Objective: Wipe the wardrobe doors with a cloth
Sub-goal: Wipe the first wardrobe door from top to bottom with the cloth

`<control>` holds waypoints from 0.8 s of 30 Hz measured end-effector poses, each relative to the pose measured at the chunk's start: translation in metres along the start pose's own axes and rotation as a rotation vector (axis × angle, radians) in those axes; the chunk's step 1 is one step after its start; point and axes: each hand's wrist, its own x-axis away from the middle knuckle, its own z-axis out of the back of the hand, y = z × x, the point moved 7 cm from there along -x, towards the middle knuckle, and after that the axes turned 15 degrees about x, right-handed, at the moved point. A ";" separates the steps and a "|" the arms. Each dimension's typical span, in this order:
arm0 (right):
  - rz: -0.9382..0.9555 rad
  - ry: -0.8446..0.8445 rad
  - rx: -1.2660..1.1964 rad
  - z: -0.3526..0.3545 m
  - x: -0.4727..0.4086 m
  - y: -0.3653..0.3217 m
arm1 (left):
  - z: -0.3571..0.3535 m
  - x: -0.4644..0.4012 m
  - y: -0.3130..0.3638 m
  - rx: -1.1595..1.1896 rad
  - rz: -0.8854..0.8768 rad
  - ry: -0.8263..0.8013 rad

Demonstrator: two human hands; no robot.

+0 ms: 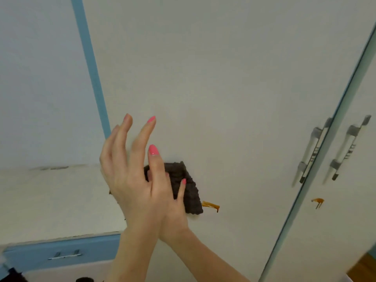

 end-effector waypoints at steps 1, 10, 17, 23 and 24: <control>0.025 0.023 -0.009 -0.007 0.013 0.001 | -0.002 0.003 -0.003 -0.002 -0.010 -0.028; -0.218 0.149 -0.061 -0.012 -0.002 0.132 | -0.034 0.019 -0.002 0.019 -0.006 -0.147; -0.366 0.088 -0.113 -0.041 0.024 0.261 | -0.045 0.039 0.007 -0.021 0.041 -0.167; -0.360 0.139 -0.221 -0.043 0.032 0.261 | -0.052 0.050 0.005 -0.070 0.012 -0.168; -0.354 0.148 -0.233 -0.045 0.036 0.259 | -0.051 0.053 0.004 -0.066 0.004 -0.159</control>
